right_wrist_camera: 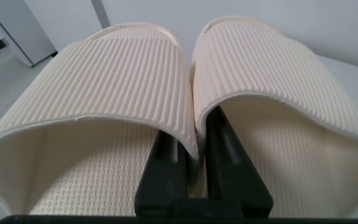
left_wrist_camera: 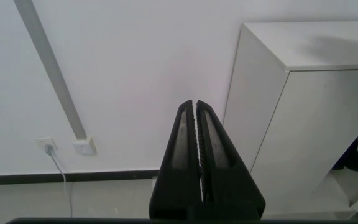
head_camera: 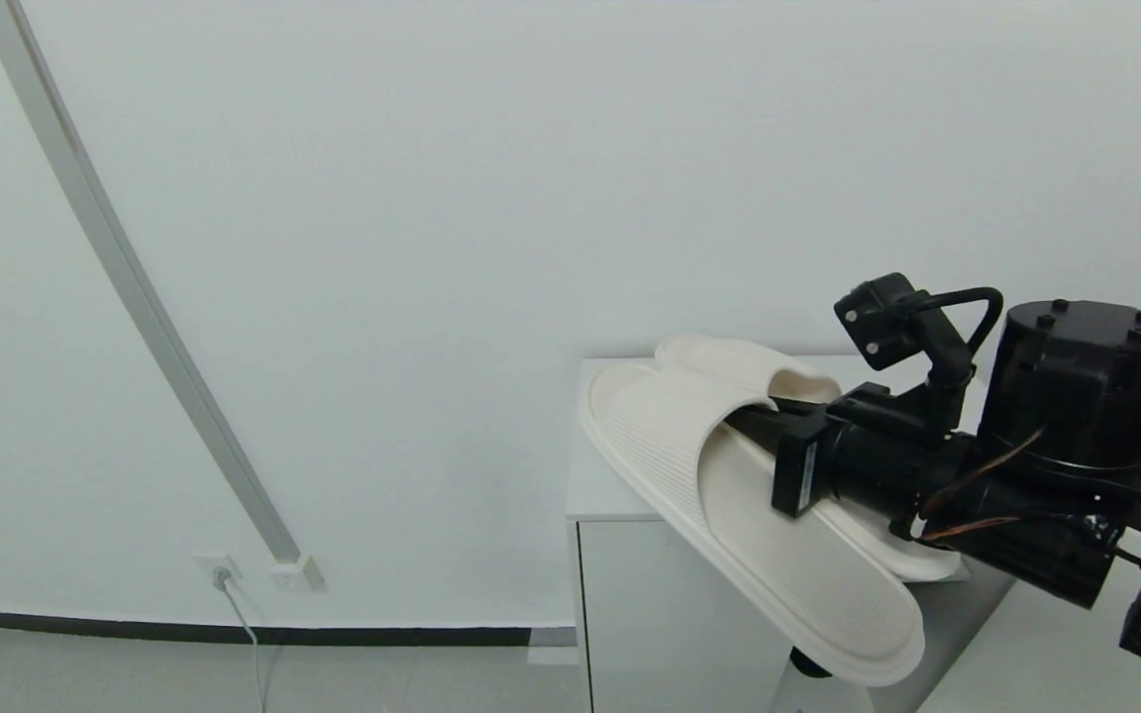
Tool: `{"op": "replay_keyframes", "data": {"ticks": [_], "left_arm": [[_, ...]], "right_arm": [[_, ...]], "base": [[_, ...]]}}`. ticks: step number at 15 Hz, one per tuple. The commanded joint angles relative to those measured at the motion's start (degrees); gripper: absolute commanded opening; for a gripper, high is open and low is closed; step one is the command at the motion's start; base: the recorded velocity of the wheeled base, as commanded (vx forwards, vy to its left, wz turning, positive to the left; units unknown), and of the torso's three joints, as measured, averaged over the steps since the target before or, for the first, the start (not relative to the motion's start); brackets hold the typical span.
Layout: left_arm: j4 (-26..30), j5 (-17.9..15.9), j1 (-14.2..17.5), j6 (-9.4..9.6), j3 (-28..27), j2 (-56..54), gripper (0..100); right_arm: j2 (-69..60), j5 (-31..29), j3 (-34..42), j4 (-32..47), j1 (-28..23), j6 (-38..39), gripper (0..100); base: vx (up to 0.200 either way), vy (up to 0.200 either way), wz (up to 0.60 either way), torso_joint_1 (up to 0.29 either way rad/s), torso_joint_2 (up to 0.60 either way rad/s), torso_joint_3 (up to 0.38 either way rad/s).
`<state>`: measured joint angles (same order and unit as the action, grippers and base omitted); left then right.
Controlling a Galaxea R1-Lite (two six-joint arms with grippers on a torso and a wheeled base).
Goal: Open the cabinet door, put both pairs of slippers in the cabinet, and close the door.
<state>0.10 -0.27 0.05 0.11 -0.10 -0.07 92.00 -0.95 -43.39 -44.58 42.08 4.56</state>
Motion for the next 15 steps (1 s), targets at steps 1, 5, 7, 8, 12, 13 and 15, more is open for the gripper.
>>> {"op": "replay_keyframes", "data": {"ticks": [1,5,7,8,12,13,15], "left_arm": [[-0.01,0.0,0.04,-0.02,0.01,0.07,0],[-0.01,0.0,0.04,-0.02,0.01,0.07,0],[-0.01,0.0,0.04,0.07,0.01,0.07,0],[-0.01,0.0,0.04,0.07,0.01,0.07,0],[-0.01,0.0,0.04,-0.02,0.01,0.07,0],[-0.01,0.0,0.04,-0.02,0.01,0.07,0],[-0.01,0.0,0.04,-0.02,0.01,0.07,0]], "right_arm": [[-0.16,0.07,0.58,-0.07,0.02,0.01,0],[-0.07,-0.02,1.55,-0.07,0.63,0.01,0],[0.02,-0.02,2.08,-0.07,1.42,-0.08,0],[-0.07,-0.02,2.34,-0.07,1.51,-0.08,0],[0.28,-0.02,2.78,0.02,1.69,-0.08,0],[0.46,-0.02,2.78,0.02,1.69,-0.08,0],[1.25,-0.1,2.87,0.02,1.95,-0.08,0]], "base": [[-0.2,0.0,0.0,0.002,0.01,-0.002],[-0.2,0.0,0.0,0.0,0.0,0.002],[-0.1,0.0,0.0,-0.001,0.0,0.001],[0.0,0.0,0.0,0.0,0.0,0.0],[0.0,0.0,0.0,0.0,0.0,0.0],[0.0,0.0,0.0,0.0,0.0,0.0],[0.0,0.0,0.0,0.0,0.0,0.0]]}}
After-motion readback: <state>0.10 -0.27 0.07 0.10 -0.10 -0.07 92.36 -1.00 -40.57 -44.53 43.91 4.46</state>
